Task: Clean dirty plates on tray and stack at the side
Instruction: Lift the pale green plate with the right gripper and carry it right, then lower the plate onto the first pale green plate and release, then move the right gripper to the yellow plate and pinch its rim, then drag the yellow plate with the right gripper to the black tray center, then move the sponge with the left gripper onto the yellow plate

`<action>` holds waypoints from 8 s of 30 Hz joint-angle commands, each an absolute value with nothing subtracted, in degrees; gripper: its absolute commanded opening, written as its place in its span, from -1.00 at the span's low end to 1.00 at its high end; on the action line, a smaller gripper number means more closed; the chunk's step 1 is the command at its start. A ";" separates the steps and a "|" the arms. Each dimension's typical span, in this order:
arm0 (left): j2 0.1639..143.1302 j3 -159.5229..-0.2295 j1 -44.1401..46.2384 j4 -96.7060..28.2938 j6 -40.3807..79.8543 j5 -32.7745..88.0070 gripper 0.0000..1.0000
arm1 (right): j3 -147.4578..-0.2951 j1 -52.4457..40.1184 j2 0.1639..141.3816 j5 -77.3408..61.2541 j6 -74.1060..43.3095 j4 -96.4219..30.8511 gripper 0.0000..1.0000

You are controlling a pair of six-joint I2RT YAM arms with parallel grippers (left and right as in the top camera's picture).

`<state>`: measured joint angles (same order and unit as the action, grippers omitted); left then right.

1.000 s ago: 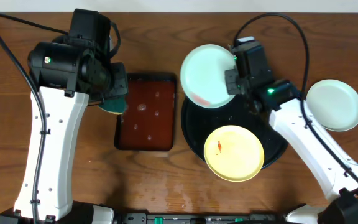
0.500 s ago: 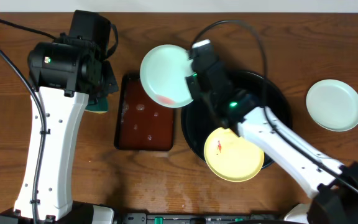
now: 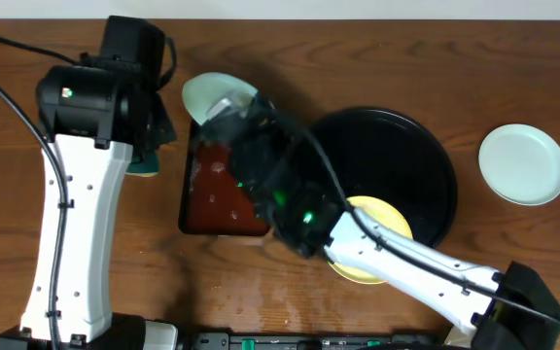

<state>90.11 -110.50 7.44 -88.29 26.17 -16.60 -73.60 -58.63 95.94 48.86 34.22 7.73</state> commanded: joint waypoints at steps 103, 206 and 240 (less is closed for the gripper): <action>90.24 -105.91 6.35 -83.92 14.61 4.10 -0.84 | -67.70 1.96 92.14 -10.39 -4.54 -72.23 -0.28; 90.24 -105.84 9.26 -81.67 14.85 3.42 -0.84 | -52.36 -2.68 92.27 -1.63 -10.66 -31.46 -0.56; 90.26 -103.50 10.81 -74.15 14.85 3.97 -0.85 | -48.21 -2.68 92.27 -8.01 -12.45 -26.96 -0.98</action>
